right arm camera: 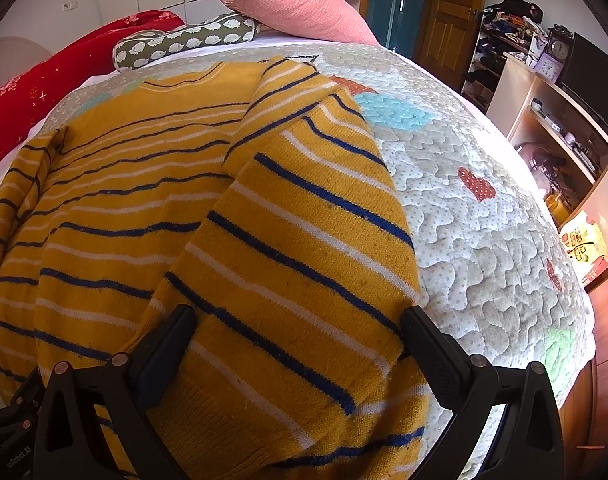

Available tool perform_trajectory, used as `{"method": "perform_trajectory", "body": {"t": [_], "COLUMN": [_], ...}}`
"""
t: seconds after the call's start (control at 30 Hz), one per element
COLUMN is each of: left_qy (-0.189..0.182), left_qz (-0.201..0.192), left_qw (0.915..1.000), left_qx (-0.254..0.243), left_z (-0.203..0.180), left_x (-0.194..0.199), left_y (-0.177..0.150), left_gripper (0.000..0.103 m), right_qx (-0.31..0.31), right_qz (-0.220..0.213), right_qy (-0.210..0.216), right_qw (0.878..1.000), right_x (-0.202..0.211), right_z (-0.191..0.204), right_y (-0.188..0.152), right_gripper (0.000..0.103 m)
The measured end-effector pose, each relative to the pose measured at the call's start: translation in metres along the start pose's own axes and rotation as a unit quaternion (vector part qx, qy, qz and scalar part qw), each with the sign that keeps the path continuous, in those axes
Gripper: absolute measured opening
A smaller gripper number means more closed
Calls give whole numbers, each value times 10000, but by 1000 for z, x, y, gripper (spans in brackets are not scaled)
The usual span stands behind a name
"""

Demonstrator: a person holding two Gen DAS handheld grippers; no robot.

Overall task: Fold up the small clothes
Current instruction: 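Position both grippers above the yellow striped sweater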

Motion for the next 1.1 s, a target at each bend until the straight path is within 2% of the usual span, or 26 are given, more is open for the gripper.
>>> {"method": "perform_trajectory", "body": {"t": [0.43,0.73,0.93,1.1], "left_qy": [-127,-369,-499,-529], "left_qz": [-61,49,35,13], "left_qw": [9999,9988,9973,9968], "left_qx": [-94,-330,-541,-597], "left_z": [4,7,9,9], "left_x": [2,1,2,2], "left_y": [-5,-1,-3,-4], "left_gripper": [103,103,103,103], "right_qx": [37,52,-38,164], "right_qz": [-6,-153,-2,-195], "right_qy": [-129,-491,-409,-453], "right_qw": [9999,9987,9992,9986], "right_x": [-2,0,-2,-1], "right_z": [4,12,8,12], "right_y": [2,-1,3,0], "right_gripper": [102,102,102,102]}}
Point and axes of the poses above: each gripper's, at about its wrist camera, not at the fingertips, and x roughly against the way its jaws point, z to its left, y to its top, the point moved 1 cm from there along -x, roughly the way its jaws point
